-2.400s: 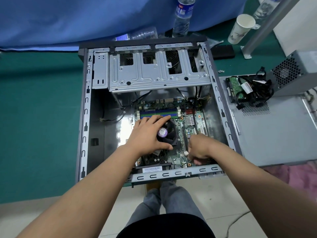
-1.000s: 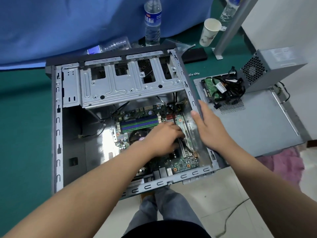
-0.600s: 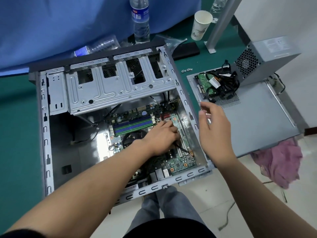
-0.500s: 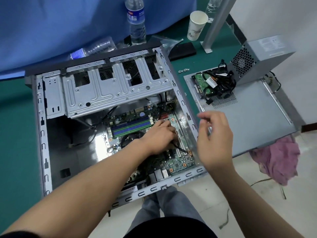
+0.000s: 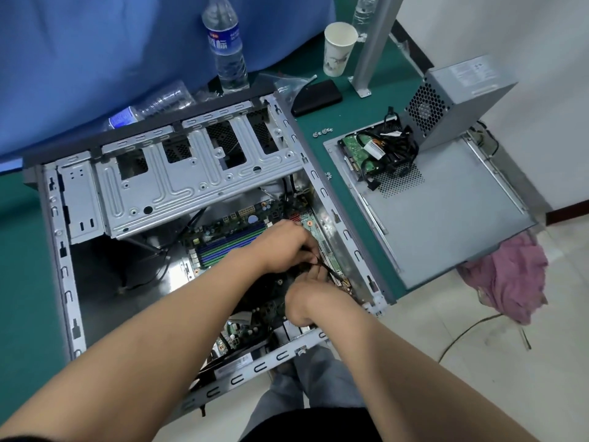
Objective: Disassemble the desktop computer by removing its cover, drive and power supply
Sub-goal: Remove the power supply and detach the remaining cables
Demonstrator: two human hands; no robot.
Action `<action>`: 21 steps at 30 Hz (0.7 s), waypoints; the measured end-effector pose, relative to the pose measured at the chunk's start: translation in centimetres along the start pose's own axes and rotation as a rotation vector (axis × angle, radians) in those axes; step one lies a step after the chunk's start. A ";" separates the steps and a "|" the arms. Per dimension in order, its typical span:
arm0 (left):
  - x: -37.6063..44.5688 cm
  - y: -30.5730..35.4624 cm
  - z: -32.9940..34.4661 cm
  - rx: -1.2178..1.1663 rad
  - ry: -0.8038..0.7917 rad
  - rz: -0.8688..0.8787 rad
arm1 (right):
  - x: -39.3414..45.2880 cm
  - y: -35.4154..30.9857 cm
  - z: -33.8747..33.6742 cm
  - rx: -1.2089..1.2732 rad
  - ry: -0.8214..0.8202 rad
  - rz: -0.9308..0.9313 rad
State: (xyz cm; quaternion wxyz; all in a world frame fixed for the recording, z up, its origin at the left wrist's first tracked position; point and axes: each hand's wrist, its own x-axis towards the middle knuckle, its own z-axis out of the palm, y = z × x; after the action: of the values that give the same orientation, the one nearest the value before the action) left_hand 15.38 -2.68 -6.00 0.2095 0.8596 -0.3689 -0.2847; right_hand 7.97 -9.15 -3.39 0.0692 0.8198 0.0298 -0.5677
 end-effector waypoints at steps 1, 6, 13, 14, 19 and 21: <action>0.0 0.0 0.1 -0.007 0.008 -0.005 | 0.4 -0.1 0.2 0.030 -0.011 0.026; 0.1 0.6 0.0 0.048 0.049 0.039 | 0.5 -0.5 0.1 0.064 -0.036 -0.009; 1.0 2.5 0.6 0.192 -0.010 0.023 | -0.1 0.3 -0.3 -0.064 -0.011 -0.275; 1.1 2.7 0.6 0.187 -0.039 0.006 | 0.0 0.3 -0.2 -0.071 -0.014 -0.290; 1.3 3.4 0.9 0.022 -0.001 -0.110 | 0.2 0.1 -0.3 -0.144 -0.057 -0.315; 1.4 3.5 1.1 -0.011 0.054 -0.177 | 0.1 0.2 -0.5 -0.166 -0.088 -0.330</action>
State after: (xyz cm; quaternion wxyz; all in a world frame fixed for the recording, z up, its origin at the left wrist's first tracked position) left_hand 13.66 -6.11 -5.31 0.1979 0.8951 -0.2840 -0.2811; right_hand 8.46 -9.30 -3.25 0.0436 0.7697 0.2076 -0.6021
